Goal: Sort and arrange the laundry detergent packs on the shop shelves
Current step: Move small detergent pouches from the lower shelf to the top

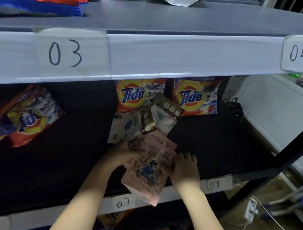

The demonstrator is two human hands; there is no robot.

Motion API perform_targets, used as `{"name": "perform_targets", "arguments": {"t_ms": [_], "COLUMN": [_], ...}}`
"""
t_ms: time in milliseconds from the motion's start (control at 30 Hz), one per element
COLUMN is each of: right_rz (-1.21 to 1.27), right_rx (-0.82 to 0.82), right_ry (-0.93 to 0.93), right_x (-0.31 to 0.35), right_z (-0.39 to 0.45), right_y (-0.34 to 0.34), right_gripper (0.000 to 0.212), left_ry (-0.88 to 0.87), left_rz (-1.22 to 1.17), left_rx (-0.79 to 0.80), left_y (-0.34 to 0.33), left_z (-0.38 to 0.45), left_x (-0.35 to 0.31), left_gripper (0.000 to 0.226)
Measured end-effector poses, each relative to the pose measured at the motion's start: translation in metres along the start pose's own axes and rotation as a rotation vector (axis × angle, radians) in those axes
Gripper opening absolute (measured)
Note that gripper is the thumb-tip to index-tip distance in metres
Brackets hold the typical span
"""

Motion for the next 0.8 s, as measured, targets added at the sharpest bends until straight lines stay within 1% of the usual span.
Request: {"name": "perform_targets", "arguments": {"t_ms": [33, 67, 100, 167, 233, 267, 300, 367, 400, 433, 467, 500, 533, 600, 667, 733, 800], "right_rz": [0.029, 0.068, 0.108, 0.200, 0.367, 0.509, 0.722, 1.198, 1.342, 1.435, 1.524, 1.623, 1.717, 1.770, 1.744, 1.694, 1.630], "right_rx": [-0.002, -0.003, -0.001, -0.003, -0.031, -0.041, -0.020, 0.091, 0.139, 0.196, 0.255, 0.340, 0.429, 0.542, 0.535, 0.498, 0.483], "right_ry": [-0.015, -0.025, -0.041, -0.079, -0.104, -0.105, -0.136, -0.203, -0.226, -0.239, -0.242, -0.249, -0.250, -0.210, -0.150, -0.119, -0.100], "right_x": [-0.002, -0.003, -0.005, -0.009, -0.011, -0.011, -0.011, -0.004, -0.001, 0.001, 0.004, 0.009, 0.013, 0.018, 0.015, 0.005, -0.008], "right_z": [0.000, 0.001, 0.000, -0.004, -0.012, -0.016, -0.023, -0.036, -0.041, -0.046, -0.051, -0.057, -0.064, -0.076, -0.085, -0.093, -0.103], "right_y": [-0.001, -0.001, -0.001, -0.001, 0.004, 0.006, 0.007, 0.005, 0.004, 0.002, 0.003, 0.005, 0.009, 0.016, 0.023, 0.023, 0.025], "right_gripper": [0.059, 0.058, 0.058, 0.056, 0.055, 0.053, 0.051, 0.046, 0.055, 0.065, 0.068, 0.062, 0.052, 0.037, 0.032, 0.032, 0.036], "left_ry": [-0.025, -0.049, -0.080, -0.125, -0.152, -0.160, -0.175, -0.223, -0.248, -0.270, -0.285, -0.296, -0.303, -0.294, -0.260, -0.211, -0.124], "left_rz": [-0.033, -0.060, -0.098, -0.194, -0.298, -0.345, -0.391, -0.478, -0.531, -0.593, -0.656, -0.712, -0.760, -0.824, -0.835, -0.815, -0.826], "left_rx": [0.034, 0.044, 0.042, 0.016, -0.009, -0.006, -0.001, 0.022, 0.036, 0.058, 0.076, 0.086, 0.089, 0.102, 0.140, 0.173, 0.170], "left_y": [-0.003, -0.004, -0.005, -0.005, -0.005, -0.007, -0.010, -0.015, -0.018, -0.021, -0.025, -0.028, -0.031, -0.036, -0.042, -0.050, -0.059], "left_z": [-0.002, -0.003, -0.004, -0.008, -0.013, -0.015, -0.018, -0.026, -0.030, -0.035, -0.039, -0.043, -0.047, -0.054, -0.063, -0.073, -0.082], "left_x": [-0.003, -0.005, -0.007, -0.009, -0.008, -0.007, -0.008, -0.012, -0.013, -0.015, -0.017, -0.018, -0.020, -0.023, -0.027, -0.029, -0.025], "left_gripper": [0.028, 0.019, 0.017, 0.020, 0.026, 0.027, 0.027, 0.031, 0.037, 0.044, 0.048, 0.048, 0.045, 0.041, 0.034, 0.029, 0.034]}}
Point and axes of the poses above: each hand's wrist, its own z-axis towards the middle knuckle, its own y-axis out of the back of the hand, x = y × z, the point moved 7 cm from there along z, towards the middle knuckle, and after that the axes turned 3 degrees about -z, right-handed, at the moved point
